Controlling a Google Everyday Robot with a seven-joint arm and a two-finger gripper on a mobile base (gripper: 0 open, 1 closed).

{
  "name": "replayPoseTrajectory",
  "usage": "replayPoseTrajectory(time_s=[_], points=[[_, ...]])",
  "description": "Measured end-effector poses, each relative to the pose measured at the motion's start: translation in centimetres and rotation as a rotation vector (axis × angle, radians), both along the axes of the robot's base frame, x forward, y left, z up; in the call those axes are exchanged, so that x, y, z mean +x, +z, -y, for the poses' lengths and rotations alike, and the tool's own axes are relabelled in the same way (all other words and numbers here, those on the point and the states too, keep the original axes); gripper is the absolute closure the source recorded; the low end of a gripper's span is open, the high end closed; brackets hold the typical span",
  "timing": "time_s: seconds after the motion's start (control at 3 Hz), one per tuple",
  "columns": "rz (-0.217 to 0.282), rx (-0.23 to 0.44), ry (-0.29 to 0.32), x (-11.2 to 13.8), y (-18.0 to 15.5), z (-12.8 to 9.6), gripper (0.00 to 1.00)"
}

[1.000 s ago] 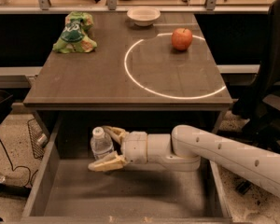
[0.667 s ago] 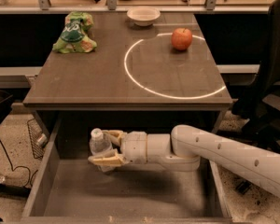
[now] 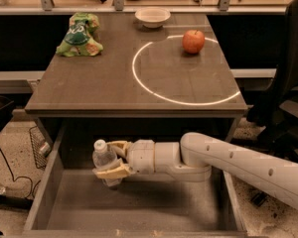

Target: Place blue plastic bottle into top drawer

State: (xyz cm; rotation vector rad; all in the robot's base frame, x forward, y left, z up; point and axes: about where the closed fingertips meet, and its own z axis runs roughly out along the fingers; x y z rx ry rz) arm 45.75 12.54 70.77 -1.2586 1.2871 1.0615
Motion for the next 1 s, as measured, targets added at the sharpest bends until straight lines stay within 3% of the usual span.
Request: replayPoseTrajectory(time_s=[0.33, 1.0], points=[[0.0, 0.0, 0.001, 0.0, 0.0, 0.0, 1.0], [-0.029, -0.001, 0.016, 0.2, 7.0, 1.4, 1.0]])
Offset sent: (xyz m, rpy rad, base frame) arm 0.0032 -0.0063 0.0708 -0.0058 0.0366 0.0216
